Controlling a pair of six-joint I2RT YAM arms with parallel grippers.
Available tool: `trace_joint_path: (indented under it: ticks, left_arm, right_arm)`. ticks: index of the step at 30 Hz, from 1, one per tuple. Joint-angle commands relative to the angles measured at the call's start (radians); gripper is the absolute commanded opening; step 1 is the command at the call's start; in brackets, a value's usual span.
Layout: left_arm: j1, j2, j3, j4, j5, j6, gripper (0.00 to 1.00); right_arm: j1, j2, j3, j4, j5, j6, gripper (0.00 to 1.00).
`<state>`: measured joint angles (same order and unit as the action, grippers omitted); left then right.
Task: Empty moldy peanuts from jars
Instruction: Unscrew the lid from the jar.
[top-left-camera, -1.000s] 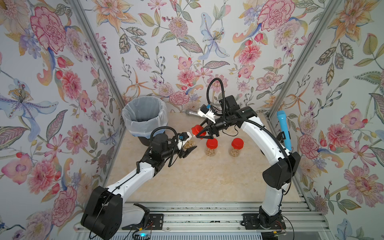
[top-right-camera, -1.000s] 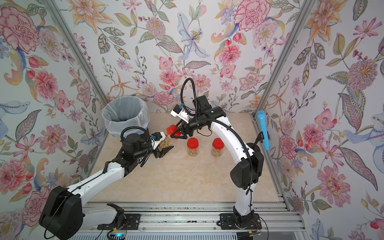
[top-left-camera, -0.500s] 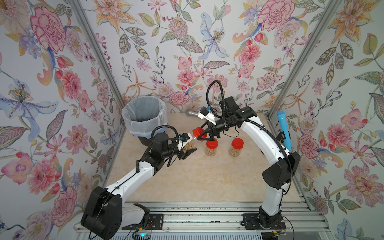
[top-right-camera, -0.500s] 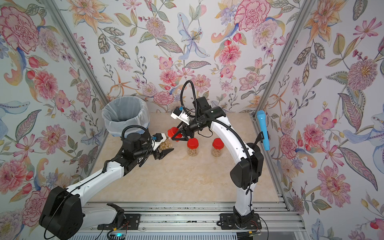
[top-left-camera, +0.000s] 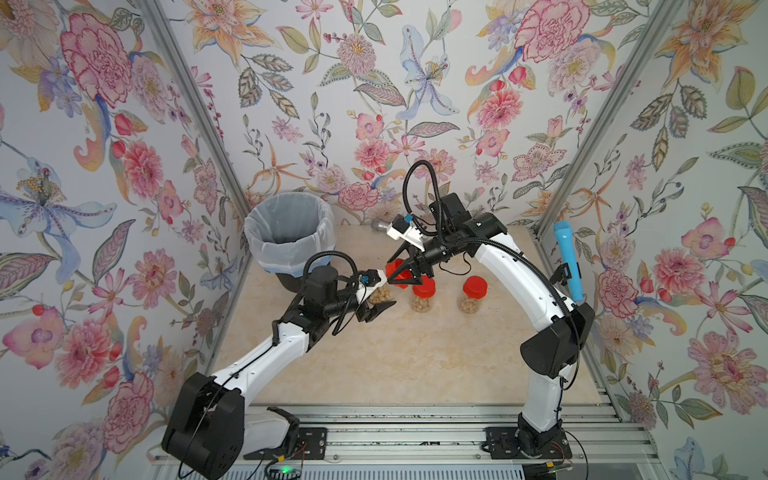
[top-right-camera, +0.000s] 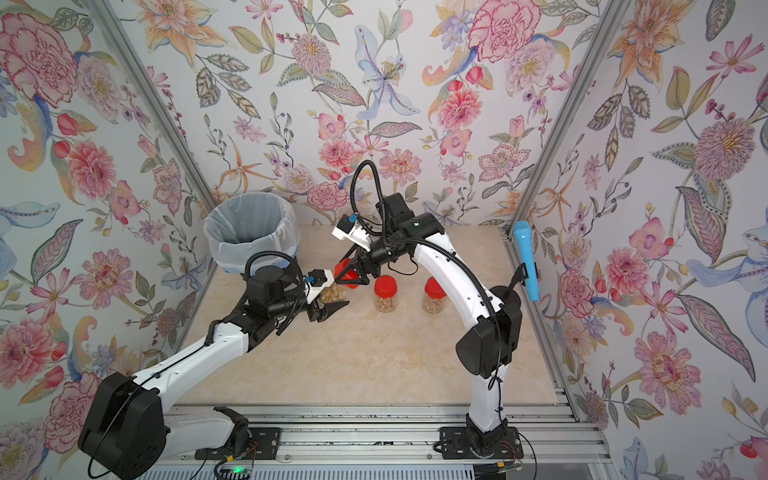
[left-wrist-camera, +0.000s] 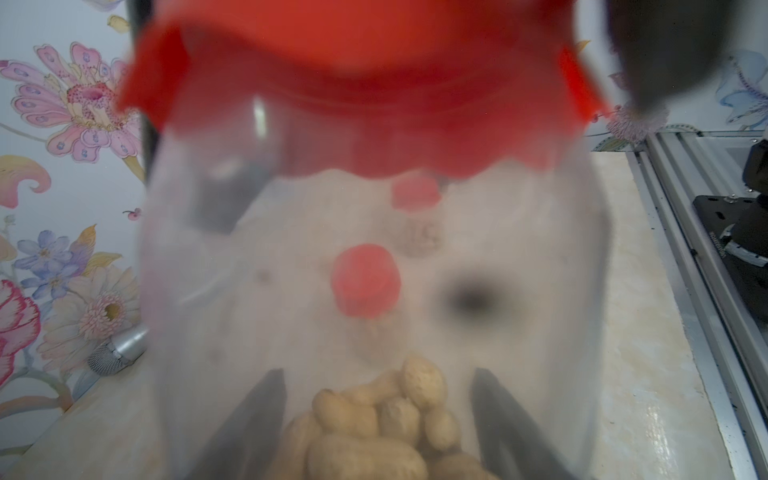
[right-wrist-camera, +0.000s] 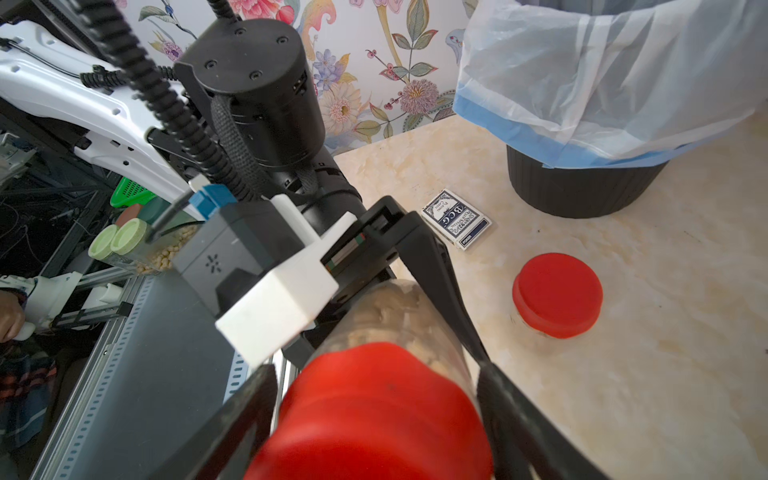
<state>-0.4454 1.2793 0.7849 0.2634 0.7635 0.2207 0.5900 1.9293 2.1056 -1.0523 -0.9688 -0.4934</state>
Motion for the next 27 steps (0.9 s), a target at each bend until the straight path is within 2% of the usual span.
trace_joint_path:
  ticks: [1,19,27]
  left_arm:
    - [-0.009,-0.001,0.030,0.031,-0.002,0.012,0.32]
    - [-0.009,0.013,0.027,0.035,-0.034,0.013,0.32]
    - [-0.009,0.023,0.022,0.041,-0.043,0.011,0.32]
  right_arm:
    - [0.047,0.013,0.021,-0.033,-0.120,0.004,0.78]
    - [0.043,-0.005,0.012,-0.032,-0.056,0.017,0.84]
    - [0.040,-0.007,0.016,-0.029,-0.014,0.034,0.92]
